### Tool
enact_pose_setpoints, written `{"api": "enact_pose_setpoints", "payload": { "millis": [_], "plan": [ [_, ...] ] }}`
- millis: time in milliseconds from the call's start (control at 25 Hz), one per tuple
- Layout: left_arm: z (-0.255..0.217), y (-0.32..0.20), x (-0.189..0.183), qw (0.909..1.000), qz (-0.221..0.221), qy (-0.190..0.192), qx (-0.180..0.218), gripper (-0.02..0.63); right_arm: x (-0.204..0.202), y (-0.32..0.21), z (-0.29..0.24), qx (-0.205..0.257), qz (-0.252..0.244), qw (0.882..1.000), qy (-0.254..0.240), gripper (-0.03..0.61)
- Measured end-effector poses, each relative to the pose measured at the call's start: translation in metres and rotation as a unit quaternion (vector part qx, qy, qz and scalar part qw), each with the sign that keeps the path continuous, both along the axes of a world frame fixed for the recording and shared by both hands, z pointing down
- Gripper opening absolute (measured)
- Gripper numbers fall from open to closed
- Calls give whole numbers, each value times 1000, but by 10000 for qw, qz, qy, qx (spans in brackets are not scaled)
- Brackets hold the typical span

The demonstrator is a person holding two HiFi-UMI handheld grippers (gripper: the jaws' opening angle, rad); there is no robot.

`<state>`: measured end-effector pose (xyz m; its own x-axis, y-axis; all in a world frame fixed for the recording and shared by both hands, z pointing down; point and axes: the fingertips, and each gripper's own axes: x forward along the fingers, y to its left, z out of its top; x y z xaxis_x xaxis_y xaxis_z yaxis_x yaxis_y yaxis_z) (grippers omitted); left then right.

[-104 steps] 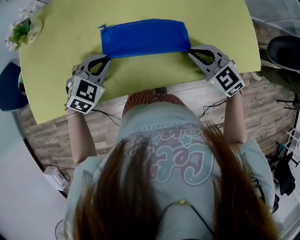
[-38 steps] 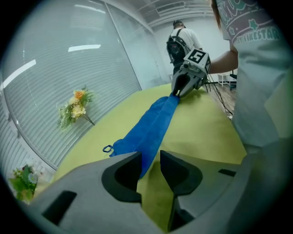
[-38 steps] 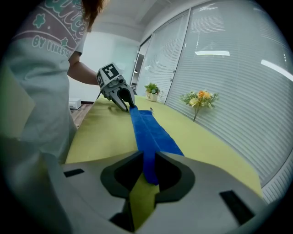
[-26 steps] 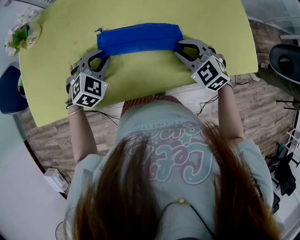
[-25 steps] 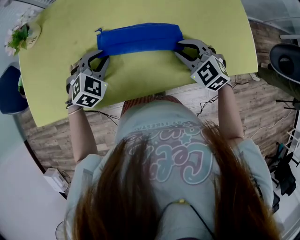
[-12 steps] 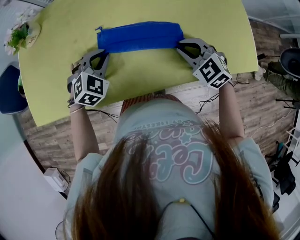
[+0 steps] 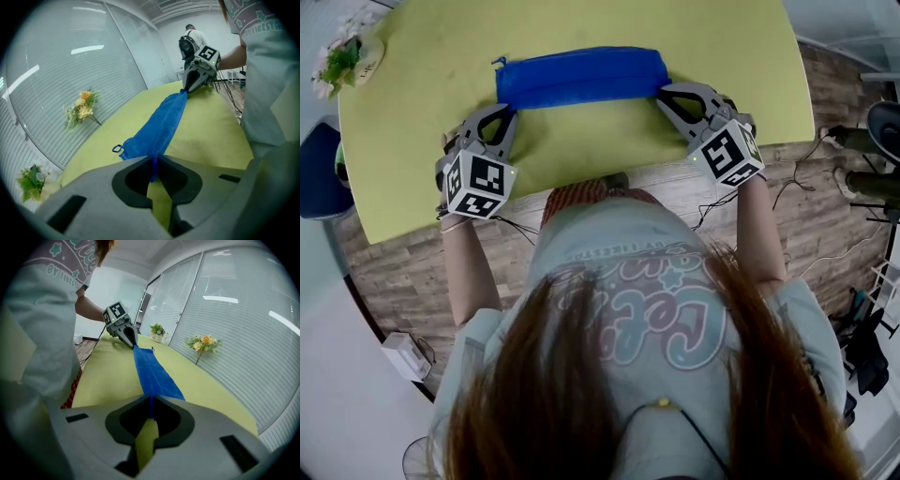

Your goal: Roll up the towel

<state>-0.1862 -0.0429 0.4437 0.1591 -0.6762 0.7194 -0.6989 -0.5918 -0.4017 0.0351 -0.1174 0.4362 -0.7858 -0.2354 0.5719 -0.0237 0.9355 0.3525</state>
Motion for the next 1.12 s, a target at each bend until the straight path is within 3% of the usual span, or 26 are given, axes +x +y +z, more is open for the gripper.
{"api": "enact_pose_setpoints", "payload": {
  "millis": [600, 840, 1120],
  "plan": [
    [0, 49, 22, 9992, -353, 178, -23, 38, 20, 38, -2, -87, -349, 9993, -61, 31],
    [-8, 51, 20, 9981, -513, 350, 5, 38, 20, 40, -14, -522, -250, 9974, -422, 29],
    [-5, 50, 23, 9976, -394, 434, -376, 38, 22, 41, -2, -887, -372, 9953, -56, 28]
  ]
}}
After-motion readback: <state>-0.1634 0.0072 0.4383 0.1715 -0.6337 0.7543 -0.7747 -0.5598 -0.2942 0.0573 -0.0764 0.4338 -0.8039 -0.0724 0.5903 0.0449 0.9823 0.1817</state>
